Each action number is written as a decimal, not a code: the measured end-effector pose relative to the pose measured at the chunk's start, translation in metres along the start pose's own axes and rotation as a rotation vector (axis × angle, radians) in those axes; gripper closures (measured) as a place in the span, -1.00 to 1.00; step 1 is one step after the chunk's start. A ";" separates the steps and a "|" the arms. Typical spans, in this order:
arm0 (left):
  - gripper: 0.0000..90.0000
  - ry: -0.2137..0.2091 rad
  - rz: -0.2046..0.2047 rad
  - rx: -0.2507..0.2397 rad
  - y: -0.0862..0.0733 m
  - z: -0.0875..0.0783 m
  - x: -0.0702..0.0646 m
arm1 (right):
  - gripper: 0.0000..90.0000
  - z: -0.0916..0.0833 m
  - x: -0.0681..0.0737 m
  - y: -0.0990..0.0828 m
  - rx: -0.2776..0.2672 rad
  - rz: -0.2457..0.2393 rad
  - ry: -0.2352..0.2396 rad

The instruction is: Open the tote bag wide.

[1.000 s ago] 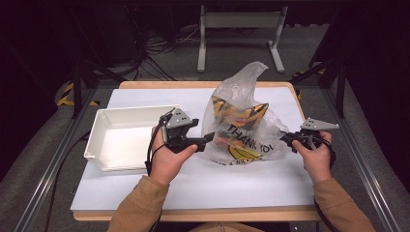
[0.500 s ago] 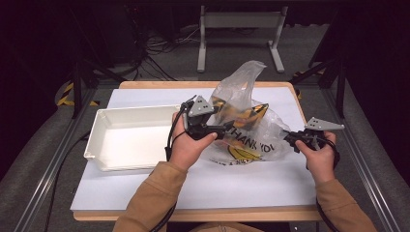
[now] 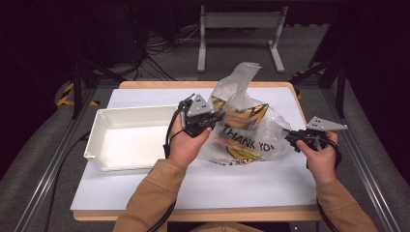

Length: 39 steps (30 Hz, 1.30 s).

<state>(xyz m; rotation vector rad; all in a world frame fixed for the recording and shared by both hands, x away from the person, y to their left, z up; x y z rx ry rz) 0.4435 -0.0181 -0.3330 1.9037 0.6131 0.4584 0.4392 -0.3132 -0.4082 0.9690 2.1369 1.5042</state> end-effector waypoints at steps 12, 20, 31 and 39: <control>1.00 0.060 -0.042 -0.008 -0.014 -0.018 0.020 | 0.91 -0.001 0.004 0.004 -0.022 -0.016 0.009; 1.00 0.099 -0.082 0.003 -0.026 -0.028 0.032 | 0.91 0.000 0.009 0.007 -0.033 -0.033 0.016; 1.00 0.125 -0.130 0.015 -0.042 -0.034 0.037 | 0.91 -0.001 0.008 0.006 -0.033 -0.032 0.015; 0.99 0.130 -0.153 0.061 -0.057 -0.038 0.034 | 0.91 -0.001 0.008 0.005 -0.028 -0.030 0.012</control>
Point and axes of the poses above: each handheld gripper's, and its own axes: z roughly forward along the jaws, y roughly out of its top, x roughly to its left, the point moved 6 cm from there along z, roughly forward along the jaws, and after that the axes turned 2 degrees about y, right-handed, at the moved point
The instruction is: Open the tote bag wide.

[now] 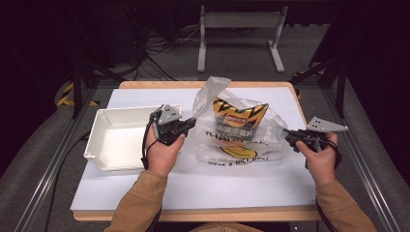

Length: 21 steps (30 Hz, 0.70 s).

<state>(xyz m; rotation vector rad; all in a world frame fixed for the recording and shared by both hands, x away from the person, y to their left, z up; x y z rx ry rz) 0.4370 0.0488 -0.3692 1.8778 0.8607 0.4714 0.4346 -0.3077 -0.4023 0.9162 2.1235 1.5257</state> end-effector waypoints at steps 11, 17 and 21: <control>0.99 0.002 -0.020 0.090 -0.025 0.012 -0.005 | 0.90 0.003 -0.003 -0.006 0.020 0.013 -0.001; 0.98 -0.001 -0.035 0.116 -0.033 0.018 -0.003 | 0.90 0.005 -0.004 -0.011 0.034 0.022 0.000; 0.97 -0.005 -0.040 0.127 -0.035 0.021 -0.003 | 0.89 0.010 -0.006 -0.017 0.062 0.035 0.001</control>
Point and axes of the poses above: each handheld gripper's, and its own axes: z roughly forward along the jaws, y roughly out of its top, x roughly to its left, the point moved 6 cm from there along z, roughly forward along the jaws, and after that the axes turned 2 degrees about y, right-handed, at the moved point
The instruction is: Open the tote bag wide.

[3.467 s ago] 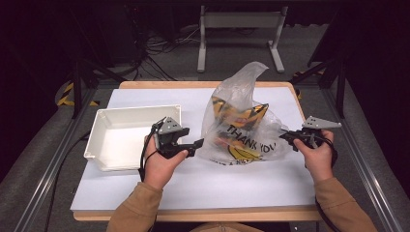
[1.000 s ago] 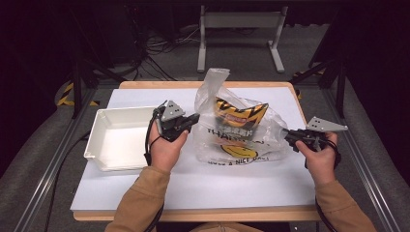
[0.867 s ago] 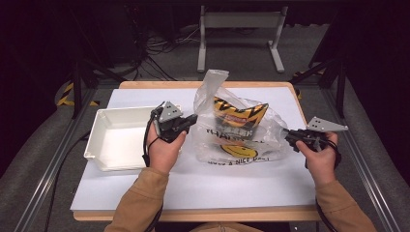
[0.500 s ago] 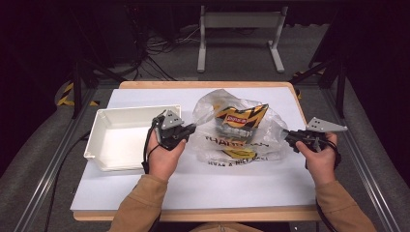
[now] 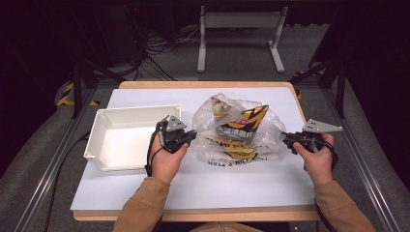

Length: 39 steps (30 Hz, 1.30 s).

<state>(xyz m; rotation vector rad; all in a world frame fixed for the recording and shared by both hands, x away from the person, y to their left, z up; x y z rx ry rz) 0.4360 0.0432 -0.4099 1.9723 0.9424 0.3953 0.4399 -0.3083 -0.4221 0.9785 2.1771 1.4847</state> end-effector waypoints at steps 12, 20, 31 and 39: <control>0.97 -0.013 0.012 0.023 -0.002 0.003 -0.004 | 0.84 0.021 0.000 -0.029 0.192 0.058 0.030; 0.94 -0.015 0.015 0.012 0.001 0.000 -0.005 | 0.80 0.031 0.005 -0.041 0.293 0.059 0.062; -0.26 -0.073 0.033 -0.070 0.021 -0.015 -0.018 | 0.31 0.027 0.010 -0.035 0.281 0.068 0.071; -0.55 -0.072 0.077 -0.144 0.041 -0.037 -0.027 | -0.24 0.009 0.014 -0.023 0.235 0.053 0.083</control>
Point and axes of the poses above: each handheld gripper's, and its own axes: z roughly forward along the jaws, y roughly out of its top, x roughly to its left, the point moved 6 cm from there along z, roughly forward along the jaws, and after that the axes turned 2 degrees about y, right-handed, at the moved point
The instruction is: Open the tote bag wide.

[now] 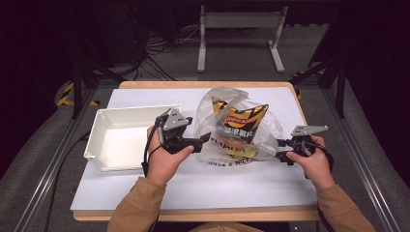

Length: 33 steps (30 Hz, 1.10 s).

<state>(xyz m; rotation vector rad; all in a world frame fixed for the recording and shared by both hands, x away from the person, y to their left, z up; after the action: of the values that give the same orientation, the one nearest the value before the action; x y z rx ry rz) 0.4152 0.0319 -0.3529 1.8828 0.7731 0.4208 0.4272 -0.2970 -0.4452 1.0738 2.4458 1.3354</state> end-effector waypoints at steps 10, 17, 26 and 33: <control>-0.57 0.004 -0.028 -0.026 0.005 -0.005 0.008 | -0.53 -0.034 0.010 -0.002 0.017 -0.065 0.029; -0.57 0.000 -0.034 -0.025 0.006 -0.004 0.007 | -0.49 -0.070 0.007 -0.001 -0.008 -0.088 -0.008; -0.57 0.008 -0.034 -0.042 0.011 -0.004 0.008 | -0.26 -0.066 0.016 0.017 -0.168 -0.099 -0.015; -0.57 0.002 -0.039 -0.049 0.013 -0.004 0.009 | -0.08 -0.028 0.025 0.017 -0.182 -0.137 0.025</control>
<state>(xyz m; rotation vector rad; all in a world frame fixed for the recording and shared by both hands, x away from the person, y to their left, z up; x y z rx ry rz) 0.4239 0.0369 -0.3398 1.8189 0.7923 0.4140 0.4055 -0.2940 -0.4103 0.8365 2.3140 1.4999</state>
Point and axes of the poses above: each handheld gripper's, and its own axes: z roughly forward along the jaws, y roughly out of its top, x roughly to its left, the point moved 6 cm from there along z, roughly forward along the jaws, and after that the axes turned 2 degrees about y, right-handed, at the moved point
